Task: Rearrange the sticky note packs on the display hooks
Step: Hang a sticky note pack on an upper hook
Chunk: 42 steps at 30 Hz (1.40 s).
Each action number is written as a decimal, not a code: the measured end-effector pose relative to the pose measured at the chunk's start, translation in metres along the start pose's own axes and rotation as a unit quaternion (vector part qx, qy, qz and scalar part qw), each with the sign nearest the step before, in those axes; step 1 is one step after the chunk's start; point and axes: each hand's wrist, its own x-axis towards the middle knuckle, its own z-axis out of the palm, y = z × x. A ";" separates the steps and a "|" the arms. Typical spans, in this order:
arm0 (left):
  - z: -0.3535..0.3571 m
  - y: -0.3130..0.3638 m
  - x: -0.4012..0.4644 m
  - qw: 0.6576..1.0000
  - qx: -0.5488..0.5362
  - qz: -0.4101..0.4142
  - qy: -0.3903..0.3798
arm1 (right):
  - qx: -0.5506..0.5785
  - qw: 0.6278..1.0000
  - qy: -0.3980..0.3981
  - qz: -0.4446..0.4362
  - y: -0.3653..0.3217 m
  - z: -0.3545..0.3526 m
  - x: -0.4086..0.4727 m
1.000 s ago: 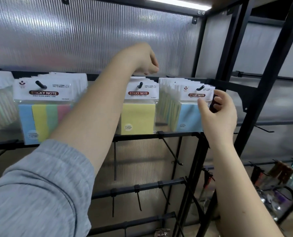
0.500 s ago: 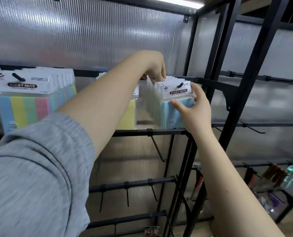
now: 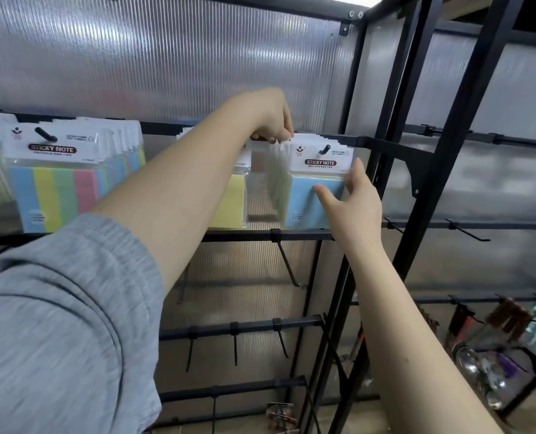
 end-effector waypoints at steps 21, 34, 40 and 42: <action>-0.062 -0.150 -0.144 0.970 -0.068 0.045 0.229 | -0.045 0.997 0.033 0.052 -0.113 0.100 -0.134; -0.119 -0.298 -0.240 0.948 -0.118 -0.030 0.294 | -0.051 0.998 -0.035 0.015 -0.195 0.204 -0.209; -0.132 -0.346 -0.258 0.930 -0.138 -0.073 0.333 | -0.028 0.997 -0.073 -0.021 -0.221 0.240 -0.203; -0.133 -0.359 -0.260 0.930 -0.152 -0.085 0.325 | -0.013 0.996 -0.076 -0.038 -0.228 0.253 -0.199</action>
